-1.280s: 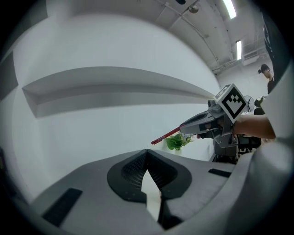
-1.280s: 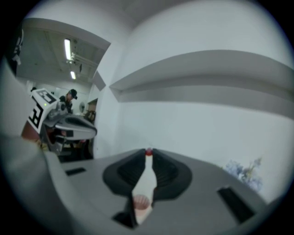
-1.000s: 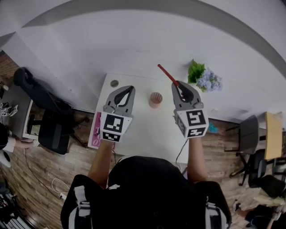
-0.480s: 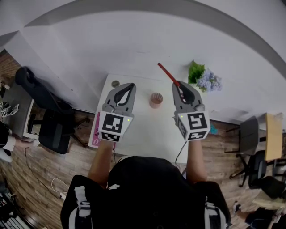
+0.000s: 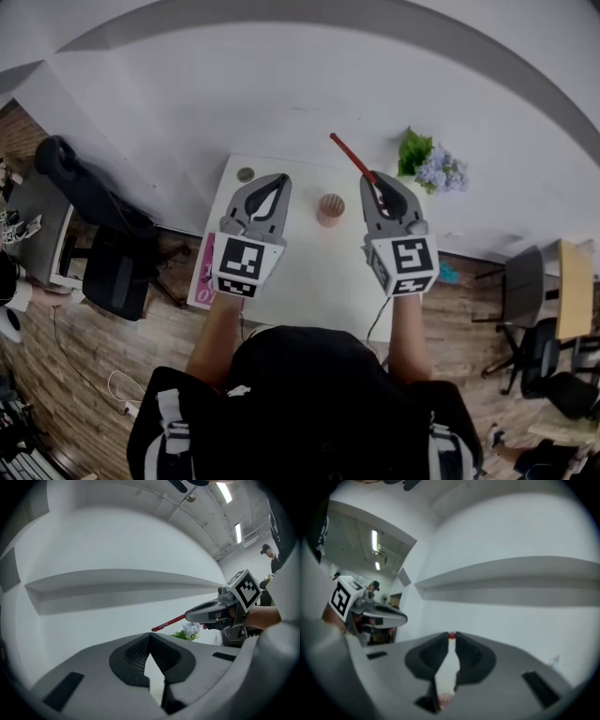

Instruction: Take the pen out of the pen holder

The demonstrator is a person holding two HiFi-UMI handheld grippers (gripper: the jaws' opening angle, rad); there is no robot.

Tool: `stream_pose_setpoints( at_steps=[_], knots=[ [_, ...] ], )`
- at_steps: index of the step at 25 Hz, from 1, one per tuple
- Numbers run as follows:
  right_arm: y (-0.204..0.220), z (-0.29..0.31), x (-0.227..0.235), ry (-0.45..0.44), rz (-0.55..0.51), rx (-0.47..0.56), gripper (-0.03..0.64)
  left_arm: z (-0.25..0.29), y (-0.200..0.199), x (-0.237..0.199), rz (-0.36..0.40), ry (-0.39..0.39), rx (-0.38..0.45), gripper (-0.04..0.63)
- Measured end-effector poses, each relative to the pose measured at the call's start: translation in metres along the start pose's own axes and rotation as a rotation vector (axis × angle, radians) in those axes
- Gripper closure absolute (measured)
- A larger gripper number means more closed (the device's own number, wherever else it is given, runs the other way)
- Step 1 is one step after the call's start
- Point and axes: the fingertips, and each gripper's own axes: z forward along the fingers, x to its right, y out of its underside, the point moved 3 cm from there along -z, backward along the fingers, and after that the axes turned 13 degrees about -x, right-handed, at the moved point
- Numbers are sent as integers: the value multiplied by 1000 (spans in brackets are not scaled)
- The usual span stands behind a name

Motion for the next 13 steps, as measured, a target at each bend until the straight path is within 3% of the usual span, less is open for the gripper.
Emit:
stream_pose_setpoints(
  at_steps=[13],
  knots=[
    [3, -1, -7, -7, 5, -46, 548, -3, 2, 3, 1, 6, -4, 574]
  ],
)
